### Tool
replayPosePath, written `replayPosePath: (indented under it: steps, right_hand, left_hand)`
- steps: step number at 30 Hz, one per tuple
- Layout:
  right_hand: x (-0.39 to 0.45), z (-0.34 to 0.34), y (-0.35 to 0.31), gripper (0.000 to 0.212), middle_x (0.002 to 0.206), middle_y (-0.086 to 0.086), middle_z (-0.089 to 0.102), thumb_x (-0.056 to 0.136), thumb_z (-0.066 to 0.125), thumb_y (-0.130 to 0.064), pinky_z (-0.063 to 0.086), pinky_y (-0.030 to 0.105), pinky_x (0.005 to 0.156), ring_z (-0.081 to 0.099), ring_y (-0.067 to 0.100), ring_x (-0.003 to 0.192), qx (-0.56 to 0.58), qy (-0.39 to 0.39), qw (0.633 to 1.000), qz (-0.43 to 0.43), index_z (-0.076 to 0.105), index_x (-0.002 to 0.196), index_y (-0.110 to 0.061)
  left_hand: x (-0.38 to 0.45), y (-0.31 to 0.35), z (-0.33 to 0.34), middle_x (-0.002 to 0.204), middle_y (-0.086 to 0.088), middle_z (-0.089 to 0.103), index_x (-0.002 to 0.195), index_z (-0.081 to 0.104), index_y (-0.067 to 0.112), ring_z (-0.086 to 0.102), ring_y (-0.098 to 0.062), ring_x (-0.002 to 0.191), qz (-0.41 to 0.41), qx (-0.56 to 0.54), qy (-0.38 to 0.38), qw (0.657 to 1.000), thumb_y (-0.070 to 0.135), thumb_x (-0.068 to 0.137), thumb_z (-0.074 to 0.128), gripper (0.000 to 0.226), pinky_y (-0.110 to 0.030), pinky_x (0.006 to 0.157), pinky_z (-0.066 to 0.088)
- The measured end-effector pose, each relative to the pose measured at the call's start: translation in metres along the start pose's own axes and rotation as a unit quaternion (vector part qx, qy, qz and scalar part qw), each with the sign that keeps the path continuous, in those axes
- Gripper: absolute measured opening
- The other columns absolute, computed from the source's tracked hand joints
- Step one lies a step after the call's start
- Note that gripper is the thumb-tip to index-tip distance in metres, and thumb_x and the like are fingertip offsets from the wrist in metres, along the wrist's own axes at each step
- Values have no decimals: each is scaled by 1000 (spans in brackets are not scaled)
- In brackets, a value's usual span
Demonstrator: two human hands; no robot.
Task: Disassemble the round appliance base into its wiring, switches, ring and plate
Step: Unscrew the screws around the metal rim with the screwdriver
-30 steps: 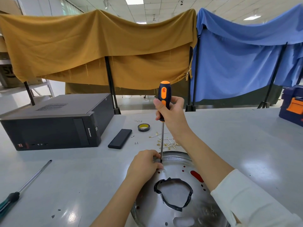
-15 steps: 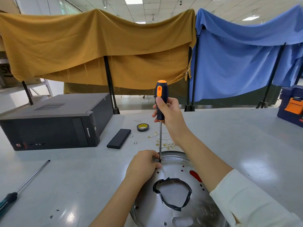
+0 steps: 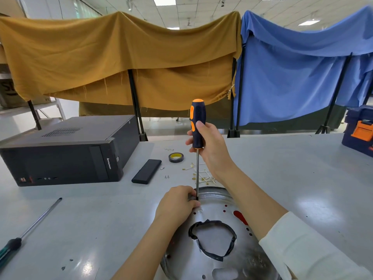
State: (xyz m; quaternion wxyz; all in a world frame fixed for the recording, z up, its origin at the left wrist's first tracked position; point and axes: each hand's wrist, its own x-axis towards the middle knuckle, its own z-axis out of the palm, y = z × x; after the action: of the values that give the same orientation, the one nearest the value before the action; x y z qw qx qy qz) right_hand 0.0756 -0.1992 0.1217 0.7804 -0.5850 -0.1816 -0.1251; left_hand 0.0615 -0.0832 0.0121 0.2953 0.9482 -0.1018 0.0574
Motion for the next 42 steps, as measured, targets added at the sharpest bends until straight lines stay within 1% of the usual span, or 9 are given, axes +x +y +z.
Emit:
replayPosePath:
  steps: [4,7,15,20,28,33,36,40,42]
  right_hand:
    - [-2,1,1,31,87,6,52,88,58,-36,42,23,53,52,10,64,-7,3,1000,3,48,107,-14]
    - [-4,2,3,34,90,8,51,87,66,-24,43,18,50,52,6,57,-56,22,998,-15,38,104,-17]
    - [-5,3,3,14,87,4,54,100,41,-28,42,25,57,56,13,68,2,-21,1000,7,52,102,-18]
    - [-8,3,4,37,82,7,49,89,64,-24,43,17,51,49,6,57,-65,-3,998,-6,37,111,-14]
    - [-8,2,6,11,81,2,53,97,47,-25,45,23,58,55,14,66,-38,-12,999,15,52,99,-15]
    - [-10,2,7,16,74,4,49,92,57,-30,47,23,59,49,12,61,-175,-12,984,-12,51,94,-16]
    - [-11,3,3,23,72,-3,46,95,48,-40,45,30,62,48,13,67,-298,15,954,-29,45,77,-26]
    - [-8,-5,-11,35,62,-6,48,89,39,-52,32,26,51,50,13,59,-560,37,827,-42,37,63,-28]
    - [-3,-9,-22,34,55,-8,46,81,44,-51,33,25,51,48,14,54,-589,11,808,3,36,60,-25]
  left_hand:
    - [-1,1,-1,95,10,64,97,66,30,57,-14,89,4,2,0,1000,35,78,67,19,-23,65,39]
    - [-2,1,-1,88,11,62,91,65,30,57,-14,85,2,0,2,1000,34,77,67,15,-23,60,38]
    - [-3,4,-4,74,9,60,77,63,29,58,-16,77,15,16,-13,1000,32,78,63,3,-23,57,38]
    - [-3,5,-4,52,9,53,58,56,27,59,-16,69,5,15,-21,1000,30,78,62,21,-23,55,42]
    - [-2,2,-2,82,9,66,76,64,31,60,-13,81,13,11,-7,1000,34,78,64,4,-24,66,48]
    - [-2,1,-1,82,10,65,79,65,31,60,-12,81,15,12,2,1000,36,78,64,5,-25,67,48]
    - [-2,1,-1,80,10,65,75,63,31,60,-12,81,13,7,2,1000,35,78,64,5,-27,69,50]
    - [-2,-1,0,84,10,66,79,65,31,60,-12,83,18,7,1,1000,35,79,63,4,-27,71,51]
    - [-1,-1,0,86,10,66,82,66,30,60,-12,85,21,7,1,1000,35,80,63,6,-27,71,50]
